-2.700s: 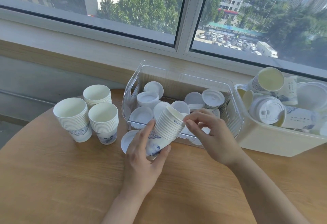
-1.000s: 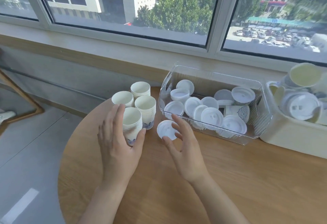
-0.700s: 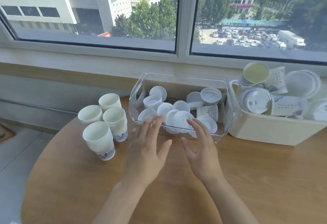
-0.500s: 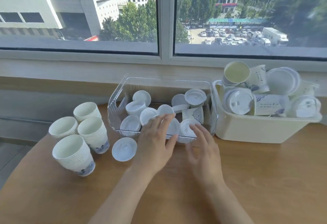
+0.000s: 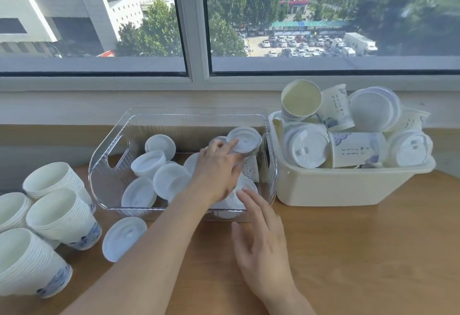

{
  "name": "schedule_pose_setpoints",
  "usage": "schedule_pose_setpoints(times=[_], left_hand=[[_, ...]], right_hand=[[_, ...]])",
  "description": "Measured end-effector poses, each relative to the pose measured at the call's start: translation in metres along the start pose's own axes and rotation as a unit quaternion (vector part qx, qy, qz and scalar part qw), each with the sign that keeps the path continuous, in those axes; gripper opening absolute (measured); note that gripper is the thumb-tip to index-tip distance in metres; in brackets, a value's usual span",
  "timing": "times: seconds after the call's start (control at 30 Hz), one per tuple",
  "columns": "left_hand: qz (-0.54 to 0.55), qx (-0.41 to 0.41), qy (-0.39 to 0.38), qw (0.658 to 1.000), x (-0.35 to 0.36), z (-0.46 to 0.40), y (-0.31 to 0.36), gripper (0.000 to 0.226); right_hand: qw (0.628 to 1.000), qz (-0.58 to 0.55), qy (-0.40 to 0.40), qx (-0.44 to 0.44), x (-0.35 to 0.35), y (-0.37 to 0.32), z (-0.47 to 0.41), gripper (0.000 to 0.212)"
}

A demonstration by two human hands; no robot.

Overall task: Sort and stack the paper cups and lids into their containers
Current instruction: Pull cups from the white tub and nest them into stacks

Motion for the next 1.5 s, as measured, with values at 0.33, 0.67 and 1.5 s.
schedule_pose_setpoints(times=[0.33,0.67,1.5], left_hand=[[-0.038,-0.011,0.105,0.994,-0.010,0.027,-0.026,0.017],[0.027,-0.038,0.134,0.990,-0.025,0.051,-0.048,0.016],[0.203,-0.002,0.248,0.947,-0.048,0.031,-0.024,0.013]], right_hand=[[1.000,-0.020,-0.008,0.019,0.000,-0.004,0.001,0.057],[1.000,-0.008,-0.016,0.018,0.001,-0.003,0.002,0.048],[0.998,-0.049,0.008,0.030,0.000,0.000,0.001,0.044]])
Point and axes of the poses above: each hand's wrist, its own z-axis away from the middle knuckle, its own x-axis out of the palm, y = z × x, the point moved 2 cm from there along -z, towards the middle knuckle, and after that the axes turned 8 degrees about x, right-handed, at the moved point
